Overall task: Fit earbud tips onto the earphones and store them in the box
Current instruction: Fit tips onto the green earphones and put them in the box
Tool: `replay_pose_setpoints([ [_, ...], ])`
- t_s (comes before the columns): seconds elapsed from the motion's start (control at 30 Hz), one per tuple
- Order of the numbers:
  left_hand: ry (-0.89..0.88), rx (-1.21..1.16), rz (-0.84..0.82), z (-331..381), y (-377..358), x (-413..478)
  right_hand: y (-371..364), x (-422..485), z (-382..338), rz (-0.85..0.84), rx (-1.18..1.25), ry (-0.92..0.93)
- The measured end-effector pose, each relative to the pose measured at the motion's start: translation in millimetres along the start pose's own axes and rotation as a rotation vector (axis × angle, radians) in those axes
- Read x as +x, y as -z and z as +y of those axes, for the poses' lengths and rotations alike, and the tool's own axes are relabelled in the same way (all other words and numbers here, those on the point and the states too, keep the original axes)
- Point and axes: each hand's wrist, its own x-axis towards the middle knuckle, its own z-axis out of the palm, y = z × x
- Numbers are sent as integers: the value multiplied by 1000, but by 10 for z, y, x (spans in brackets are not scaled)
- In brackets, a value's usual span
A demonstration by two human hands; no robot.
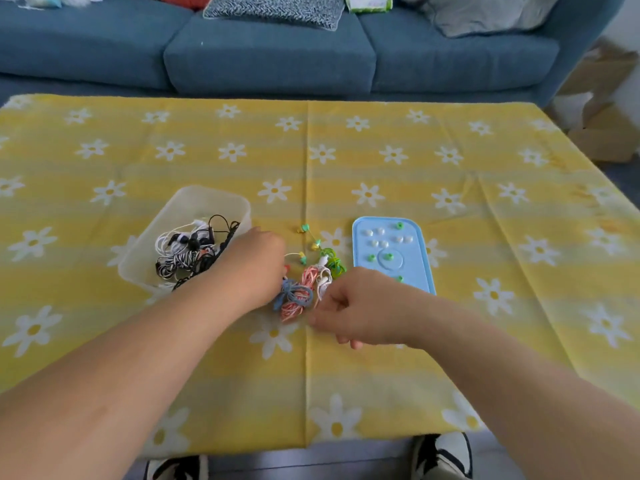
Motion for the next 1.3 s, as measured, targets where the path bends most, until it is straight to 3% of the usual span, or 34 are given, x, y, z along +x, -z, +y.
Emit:
replay_pose_setpoints([
  [0.13,29,-221,195,-1,135,-62,-78,-114,-83,-107,-150,92],
  [0.3,80,-456,362,28,394,-175,-46,-112,-102,-29,-97,78],
  [0.37,105,-691,323,74,453,-242,-22,-86,-93,84,62,40],
  [0.47,109,-991,180,123,475,-344,31,-50,-103,205,528,4],
  [0.57,112,-1116,36,164,484,-411,63,-26,-106,157,978,29],
  [0.67,116,-1239,-66,206,474,-453,56,-81,-105,96,1183,106],
  [0.87,161,-1228,-287,328,283,-490,-56,-289,83,132,1034,53],
  [1.0,60,-1027,-281,452,74,-484,-73,-418,301,117,916,-12],
  [1.3,-7,-960,-279,720,-37,-443,-41,-585,594,118,837,-52],
])
